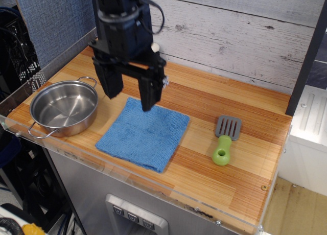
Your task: Move the piece of cloth towards the top of the table.
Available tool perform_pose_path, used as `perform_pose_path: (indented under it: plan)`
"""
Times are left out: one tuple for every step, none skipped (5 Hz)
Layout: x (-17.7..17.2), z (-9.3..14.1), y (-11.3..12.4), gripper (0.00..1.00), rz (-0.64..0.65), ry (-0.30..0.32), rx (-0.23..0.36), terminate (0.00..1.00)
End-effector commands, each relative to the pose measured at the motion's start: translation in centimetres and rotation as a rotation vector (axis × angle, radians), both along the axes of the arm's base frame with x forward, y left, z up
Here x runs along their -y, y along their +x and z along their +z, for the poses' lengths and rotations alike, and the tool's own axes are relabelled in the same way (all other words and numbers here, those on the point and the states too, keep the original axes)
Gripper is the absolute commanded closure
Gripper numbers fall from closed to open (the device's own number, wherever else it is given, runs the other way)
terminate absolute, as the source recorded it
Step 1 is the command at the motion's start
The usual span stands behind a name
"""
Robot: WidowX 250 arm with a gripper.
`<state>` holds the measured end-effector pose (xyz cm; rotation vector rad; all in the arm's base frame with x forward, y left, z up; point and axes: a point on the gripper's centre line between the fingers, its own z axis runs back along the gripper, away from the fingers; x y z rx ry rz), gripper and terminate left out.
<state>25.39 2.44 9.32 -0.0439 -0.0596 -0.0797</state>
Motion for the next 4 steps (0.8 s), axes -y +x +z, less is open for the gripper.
perform_pose_path:
  plan:
    - [1.1, -2.4, 1.3, 0.0, 0.01, 0.004, -0.036, 0.0]
    - [1.8, -3.3, 2.6, 0.0, 0.002, 0.001, -0.054, 0.0]
    - [2.7, -4.0, 2.9, 0.0, -0.032, 0.021, -0.073, 0.0]
    - [2.8, -5.0, 2.1, 0.0, -0.055, 0.06, -0.082, 0.0]
